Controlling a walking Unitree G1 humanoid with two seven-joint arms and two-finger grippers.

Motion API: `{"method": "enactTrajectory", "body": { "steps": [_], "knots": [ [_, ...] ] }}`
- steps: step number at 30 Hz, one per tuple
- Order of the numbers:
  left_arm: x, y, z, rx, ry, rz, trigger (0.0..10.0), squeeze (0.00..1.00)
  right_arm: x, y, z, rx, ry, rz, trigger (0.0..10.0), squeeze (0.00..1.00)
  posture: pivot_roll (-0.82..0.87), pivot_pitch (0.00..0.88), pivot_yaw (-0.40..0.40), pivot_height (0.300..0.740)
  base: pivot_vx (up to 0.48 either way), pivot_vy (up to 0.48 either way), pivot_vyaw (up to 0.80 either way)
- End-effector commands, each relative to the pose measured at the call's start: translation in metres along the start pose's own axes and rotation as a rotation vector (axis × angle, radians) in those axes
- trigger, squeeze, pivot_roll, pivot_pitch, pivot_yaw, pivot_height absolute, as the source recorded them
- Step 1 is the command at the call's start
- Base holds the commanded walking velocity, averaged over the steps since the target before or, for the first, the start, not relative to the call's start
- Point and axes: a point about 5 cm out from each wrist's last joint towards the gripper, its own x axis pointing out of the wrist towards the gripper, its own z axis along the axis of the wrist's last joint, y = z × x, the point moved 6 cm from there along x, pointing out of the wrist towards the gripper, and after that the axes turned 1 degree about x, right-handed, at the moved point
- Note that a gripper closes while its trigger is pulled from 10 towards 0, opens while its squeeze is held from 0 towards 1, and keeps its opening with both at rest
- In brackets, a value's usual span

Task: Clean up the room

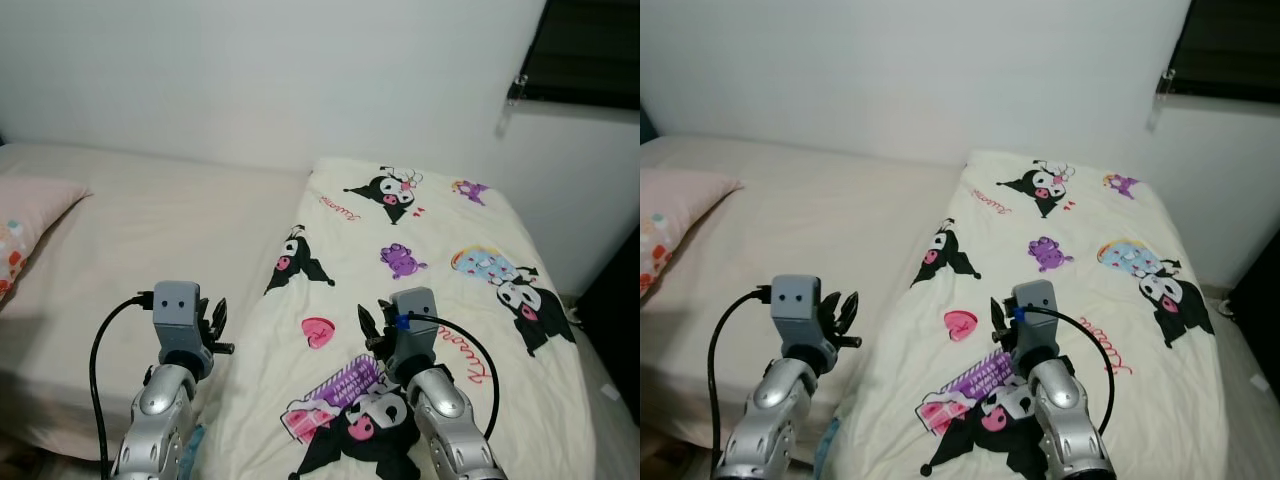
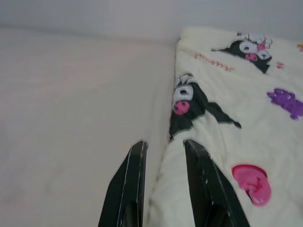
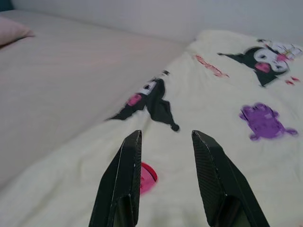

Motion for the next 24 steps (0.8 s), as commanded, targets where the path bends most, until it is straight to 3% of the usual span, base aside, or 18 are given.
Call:
{"method": "enactTrajectory", "body": {
  "steps": [1, 6, 17, 24],
  "knots": [
    [-0.001, -0.006, 0.006, 0.021, -0.033, -0.022, 10.0, 0.0, 0.001, 0.002, 0.005, -0.011, -0.018, 0.002, 10.0, 0.0, 0.05, 0.0, -0.086, 0.695, 0.0, 0.0, 0.0],
    [-0.001, -0.01, 0.006, 0.033, -0.035, -0.054, 10.0, 0.0, 0.001, 0.001, 0.002, -0.016, -0.006, 0.0, 10.0, 0.0, 0.05, 0.0, -0.088, 0.71, 0.0, 0.0, 0.0],
    [-0.008, 0.002, -0.004, 0.048, -0.002, -0.06, 10.0, 0.0, -0.003, -0.006, -0.014, 0.02, 0.054, -0.036, 10.0, 0.0, 0.06, 0.0, -0.085, 0.739, 0.0, 0.0, 0.0],
    [-0.007, -0.005, -0.006, 0.034, 0.006, -0.066, 10.0, 0.0, -0.004, -0.011, -0.021, 0.042, 0.083, -0.068, 10.0, 0.0, 0.06, 0.0, -0.087, 0.739, 0.0, 0.0, 0.0]
  ]
}}
